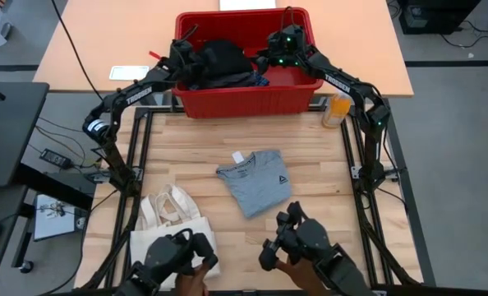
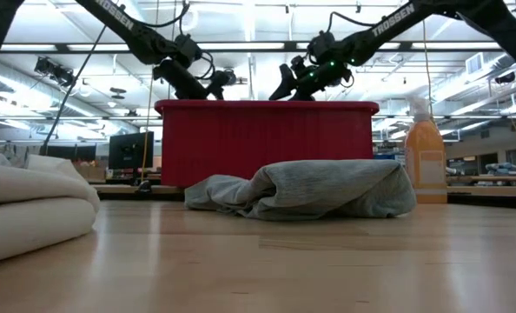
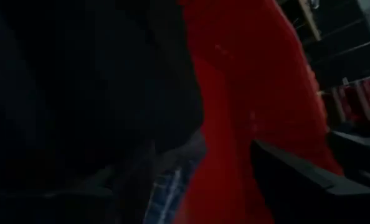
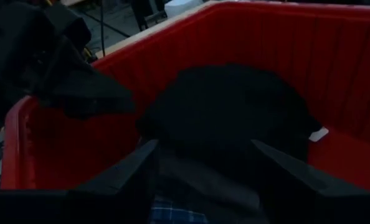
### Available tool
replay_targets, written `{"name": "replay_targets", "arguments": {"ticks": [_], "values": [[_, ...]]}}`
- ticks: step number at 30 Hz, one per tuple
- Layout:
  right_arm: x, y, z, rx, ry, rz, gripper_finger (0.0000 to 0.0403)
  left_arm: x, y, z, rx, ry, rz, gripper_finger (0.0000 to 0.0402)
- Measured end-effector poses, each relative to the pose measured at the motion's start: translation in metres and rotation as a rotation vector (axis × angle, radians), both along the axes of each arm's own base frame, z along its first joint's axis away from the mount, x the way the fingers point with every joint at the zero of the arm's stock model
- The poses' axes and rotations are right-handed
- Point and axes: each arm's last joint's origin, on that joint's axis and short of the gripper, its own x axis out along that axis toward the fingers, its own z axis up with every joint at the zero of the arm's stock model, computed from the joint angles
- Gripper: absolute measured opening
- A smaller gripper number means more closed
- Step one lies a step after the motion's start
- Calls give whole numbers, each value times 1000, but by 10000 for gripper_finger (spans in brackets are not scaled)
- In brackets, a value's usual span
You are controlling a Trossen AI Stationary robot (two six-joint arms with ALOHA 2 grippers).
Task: Fold laundry
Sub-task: Remove the black t-shirt from the red organizer bin
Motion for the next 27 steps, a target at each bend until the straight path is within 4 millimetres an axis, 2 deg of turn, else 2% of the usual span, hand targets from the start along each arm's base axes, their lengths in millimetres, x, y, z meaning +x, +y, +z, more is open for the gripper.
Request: {"name": "replay_targets", "arguments": {"ticks": [6,11,15,21,27], "values": [[3,3,0,-12,10,10,250,-7,-4,-10,-67,138,-42,341],[6,5,-8,-55,69,-24,250,-15,-10,-23,-119,332,-20,352],[8,9,-23,-35,103,-16,250,-17,-11,-26,-73,452,-52,352],[14,19,-43,11,148,13,250,3,-22,-23,69,571,-185,346],[15,25,-53,71,203,27,250,32,-46,-23,13,420,-313,334]]}}
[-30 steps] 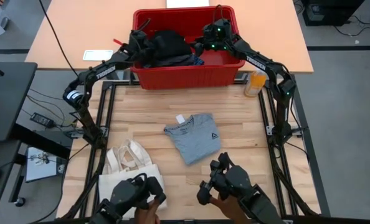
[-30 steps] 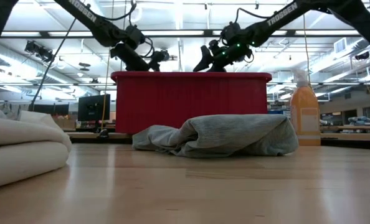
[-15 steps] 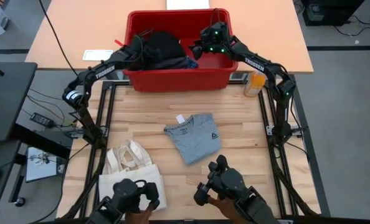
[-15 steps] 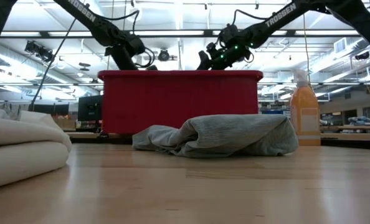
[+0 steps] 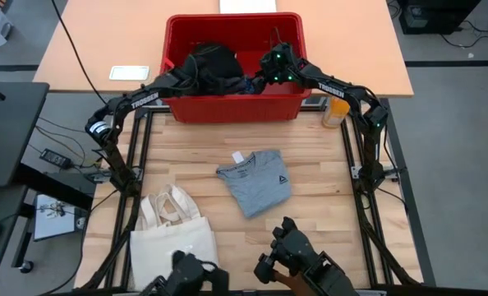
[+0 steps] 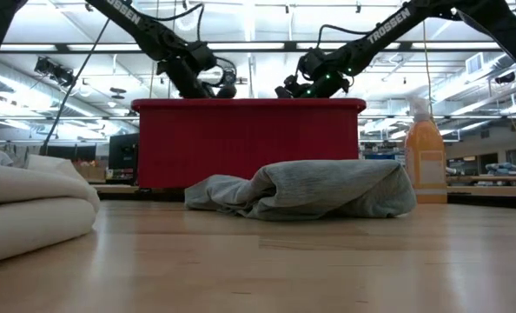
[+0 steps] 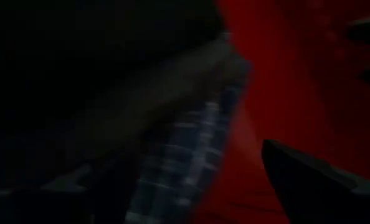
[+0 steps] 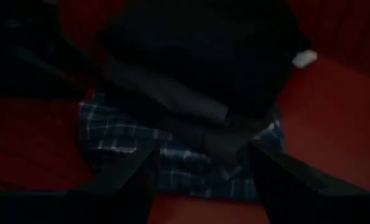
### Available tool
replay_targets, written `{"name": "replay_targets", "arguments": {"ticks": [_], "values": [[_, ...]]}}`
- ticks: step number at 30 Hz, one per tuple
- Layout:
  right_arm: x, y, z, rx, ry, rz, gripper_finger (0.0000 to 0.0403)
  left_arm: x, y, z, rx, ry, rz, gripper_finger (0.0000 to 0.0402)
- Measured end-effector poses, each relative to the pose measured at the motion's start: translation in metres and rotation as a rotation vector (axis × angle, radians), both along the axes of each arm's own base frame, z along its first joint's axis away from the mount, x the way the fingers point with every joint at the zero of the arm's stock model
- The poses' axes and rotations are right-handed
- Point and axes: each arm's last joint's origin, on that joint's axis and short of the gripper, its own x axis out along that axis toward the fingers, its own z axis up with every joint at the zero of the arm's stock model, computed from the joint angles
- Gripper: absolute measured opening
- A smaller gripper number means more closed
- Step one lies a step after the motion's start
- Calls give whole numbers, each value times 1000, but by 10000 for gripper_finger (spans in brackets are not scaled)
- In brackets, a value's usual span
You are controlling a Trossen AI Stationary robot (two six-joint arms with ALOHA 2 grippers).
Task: Fold laundry
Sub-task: Remove the black t-shirt from the red organizer bin
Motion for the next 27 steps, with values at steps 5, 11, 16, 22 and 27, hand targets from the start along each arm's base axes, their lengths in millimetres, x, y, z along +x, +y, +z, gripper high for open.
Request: {"name": "replay_targets", "arguments": {"ticks": [5,11,16,22,27], "values": [[-1,2,-4,33,29,1,250,23,-14,14,106,-82,-144,323],[-2,1,-3,38,21,0,250,29,-11,54,445,87,-165,303],[-1,1,-2,62,-8,-11,250,26,2,69,763,452,-80,291],[1,2,0,73,-41,18,250,18,29,35,764,791,-231,289],[1,2,0,74,-41,16,250,18,26,18,680,825,-430,304]]}}
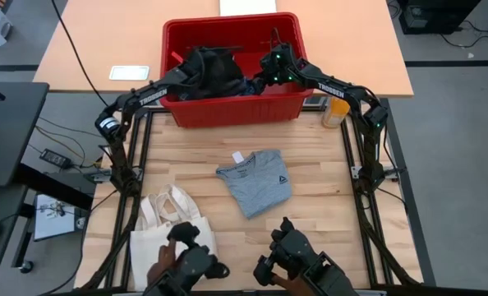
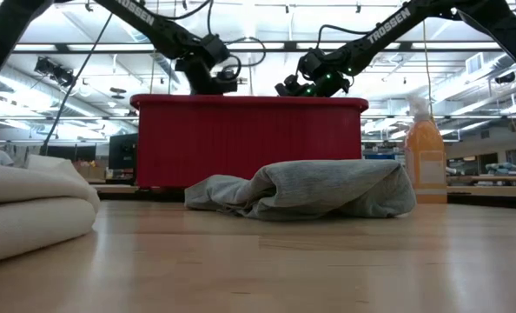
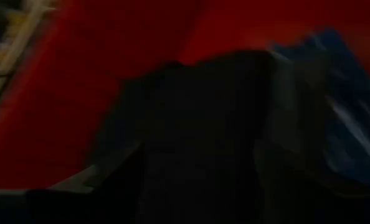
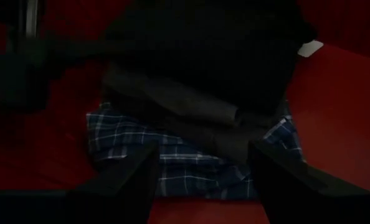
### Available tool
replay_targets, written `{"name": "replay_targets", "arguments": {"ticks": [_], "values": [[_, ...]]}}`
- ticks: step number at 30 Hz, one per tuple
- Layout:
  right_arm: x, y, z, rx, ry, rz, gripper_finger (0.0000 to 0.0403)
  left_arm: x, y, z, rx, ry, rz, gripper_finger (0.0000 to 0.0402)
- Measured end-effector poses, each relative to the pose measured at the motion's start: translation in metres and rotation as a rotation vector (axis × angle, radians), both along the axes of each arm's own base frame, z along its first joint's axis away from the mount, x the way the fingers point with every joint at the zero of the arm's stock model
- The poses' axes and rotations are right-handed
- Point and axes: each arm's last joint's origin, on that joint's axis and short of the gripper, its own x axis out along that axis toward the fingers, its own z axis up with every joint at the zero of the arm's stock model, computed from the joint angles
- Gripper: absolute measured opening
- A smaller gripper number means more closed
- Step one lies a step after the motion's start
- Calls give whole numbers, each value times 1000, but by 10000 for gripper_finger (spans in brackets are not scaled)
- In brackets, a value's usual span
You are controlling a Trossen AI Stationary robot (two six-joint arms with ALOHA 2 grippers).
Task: Fold laundry
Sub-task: Remove the black t-shirt from the red organizer bin
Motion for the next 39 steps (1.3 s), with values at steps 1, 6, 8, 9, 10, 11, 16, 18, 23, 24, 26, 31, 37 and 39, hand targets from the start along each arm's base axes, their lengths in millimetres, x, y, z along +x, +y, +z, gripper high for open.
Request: {"name": "replay_targets", "arguments": {"ticks": [1,6,8,9,10,11,16,18,23,24,26,31,37,39], "values": [[0,0,0,5,-2,-3,250,0,0,-3,-19,26,-23,307],[0,0,0,36,-16,-16,250,-1,-1,-10,-33,147,-119,309],[0,0,0,36,-17,-17,250,0,-2,-11,-47,147,-137,309],[0,0,0,36,-17,-17,250,-1,-3,-12,-60,152,-143,309],[0,0,0,37,-19,-18,250,-1,-3,-14,-70,156,-147,309],[0,0,0,39,-23,-21,250,0,-3,-16,-82,162,-150,309],[2,0,2,30,-38,-12,250,4,5,-30,-51,222,-116,309],[2,0,3,37,-51,-5,250,8,9,-34,-28,236,-106,309],[3,0,4,71,-82,-1,250,14,16,-57,-23,322,-35,309],[3,1,4,76,-84,2,250,15,16,-58,-4,334,-11,309],[3,1,4,79,-87,12,250,16,16,-56,30,347,16,309],[3,1,3,62,-75,17,250,17,25,-44,162,317,86,309],[2,3,0,75,-32,18,250,7,33,-22,252,219,160,298],[2,4,-2,74,-13,28,250,1,38,-25,229,174,208,290]]}}
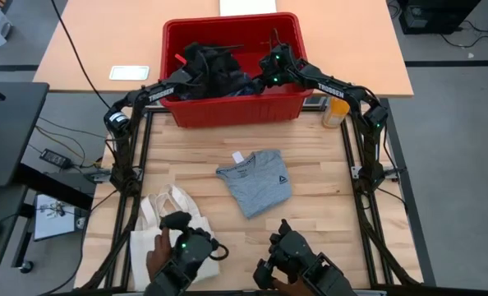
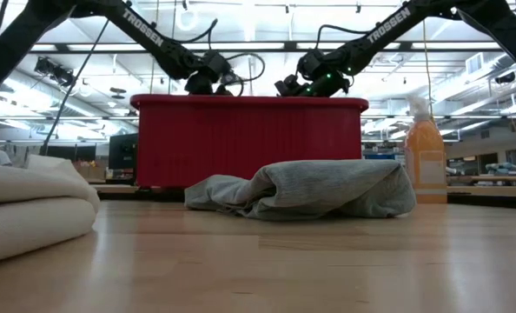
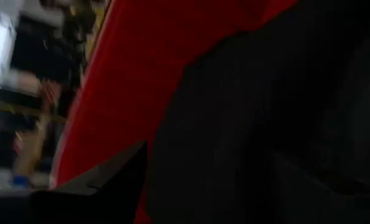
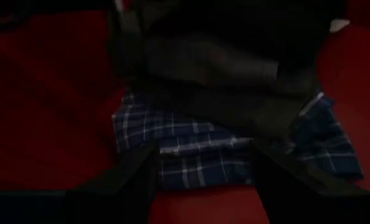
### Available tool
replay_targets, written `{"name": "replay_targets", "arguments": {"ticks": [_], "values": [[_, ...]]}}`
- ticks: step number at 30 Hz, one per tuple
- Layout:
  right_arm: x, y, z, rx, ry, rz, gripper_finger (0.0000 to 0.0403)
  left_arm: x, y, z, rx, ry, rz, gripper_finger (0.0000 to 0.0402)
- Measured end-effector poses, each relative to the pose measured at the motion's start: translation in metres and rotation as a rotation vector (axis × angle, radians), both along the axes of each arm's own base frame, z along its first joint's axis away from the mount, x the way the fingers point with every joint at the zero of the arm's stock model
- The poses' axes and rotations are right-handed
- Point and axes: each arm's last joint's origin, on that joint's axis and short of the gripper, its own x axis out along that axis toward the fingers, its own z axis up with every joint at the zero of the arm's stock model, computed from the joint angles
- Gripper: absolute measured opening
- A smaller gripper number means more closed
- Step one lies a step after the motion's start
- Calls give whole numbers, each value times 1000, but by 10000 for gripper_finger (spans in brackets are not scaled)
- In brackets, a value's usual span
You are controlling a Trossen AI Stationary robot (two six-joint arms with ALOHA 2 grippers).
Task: Fold laundry
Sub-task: Remove the black t-shirt from the red organizer bin
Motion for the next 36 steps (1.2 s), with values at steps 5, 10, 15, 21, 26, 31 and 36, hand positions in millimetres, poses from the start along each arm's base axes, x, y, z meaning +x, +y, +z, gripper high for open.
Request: {"name": "replay_targets", "arguments": {"ticks": [5,10,15,21,26,31,36], "values": [[0,2,-2,9,17,6,250,-9,-3,1,-77,-93,42,274],[0,1,-2,17,14,-1,250,-12,-2,0,-102,-121,29,256],[0,1,-1,17,13,-1,250,-9,0,4,-97,-107,-79,247],[0,1,-1,22,8,-5,250,-6,-5,-7,-226,-71,-242,247],[1,3,-1,46,-8,6,250,-9,8,-20,-216,-65,-213,252],[4,6,-1,50,-12,23,250,-9,14,-30,-187,7,-125,244],[7,9,-1,51,-13,33,250,-8,11,-22,-140,7,-91,173]]}}
